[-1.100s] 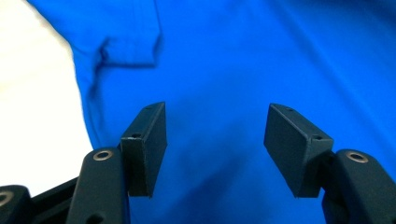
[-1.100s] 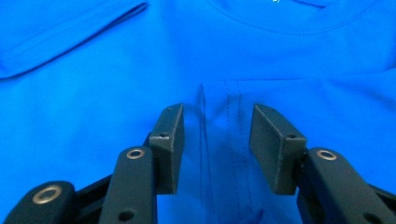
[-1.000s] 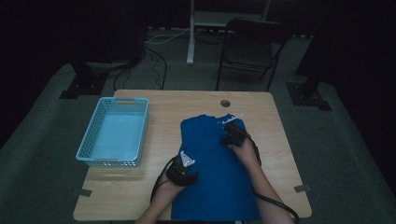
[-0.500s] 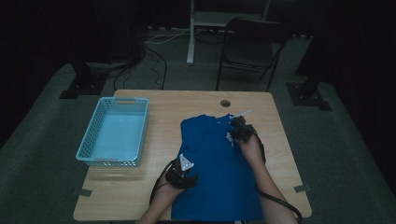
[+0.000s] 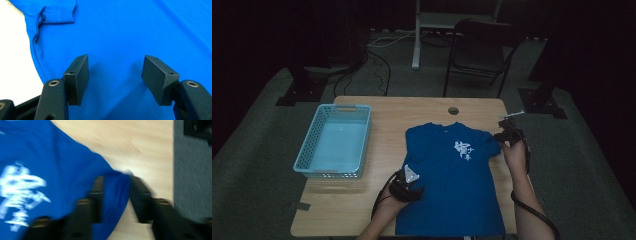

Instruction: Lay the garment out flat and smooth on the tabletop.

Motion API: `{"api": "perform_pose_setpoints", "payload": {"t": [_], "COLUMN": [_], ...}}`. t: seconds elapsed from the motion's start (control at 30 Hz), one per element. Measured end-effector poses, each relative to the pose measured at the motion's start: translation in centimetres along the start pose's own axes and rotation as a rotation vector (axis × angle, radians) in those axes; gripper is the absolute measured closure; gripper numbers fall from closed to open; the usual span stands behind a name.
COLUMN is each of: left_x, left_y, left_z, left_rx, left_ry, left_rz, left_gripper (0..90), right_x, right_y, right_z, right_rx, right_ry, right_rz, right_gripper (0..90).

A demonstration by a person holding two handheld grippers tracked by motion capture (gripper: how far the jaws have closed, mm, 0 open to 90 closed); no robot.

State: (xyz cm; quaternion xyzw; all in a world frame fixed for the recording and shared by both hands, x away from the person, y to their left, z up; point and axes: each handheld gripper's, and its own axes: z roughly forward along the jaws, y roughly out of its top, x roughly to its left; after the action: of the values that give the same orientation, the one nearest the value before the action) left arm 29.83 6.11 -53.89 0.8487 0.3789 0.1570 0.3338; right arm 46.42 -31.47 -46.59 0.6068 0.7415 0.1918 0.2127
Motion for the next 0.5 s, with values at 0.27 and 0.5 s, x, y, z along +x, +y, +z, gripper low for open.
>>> {"api": "perform_pose_setpoints", "payload": {"t": [0.27,0.5], "left_x": [0.0,0.2], "left_y": [0.0,-0.1], "left_z": [-0.1,-0.6], "left_rx": [0.004,-0.006], "left_ry": [-0.004,-0.03], "left_rz": [0.004,-0.028], "left_gripper": [38.6,35.9], "right_x": [-0.9,-0.3], "right_y": [-2.3,-5.5], "right_z": [0.4,-0.6], "right_rx": [-0.015,-0.155], "right_ry": [0.08,0.291], "right_rz": [0.069,0.091], "right_gripper": [35.7,16.7]}}
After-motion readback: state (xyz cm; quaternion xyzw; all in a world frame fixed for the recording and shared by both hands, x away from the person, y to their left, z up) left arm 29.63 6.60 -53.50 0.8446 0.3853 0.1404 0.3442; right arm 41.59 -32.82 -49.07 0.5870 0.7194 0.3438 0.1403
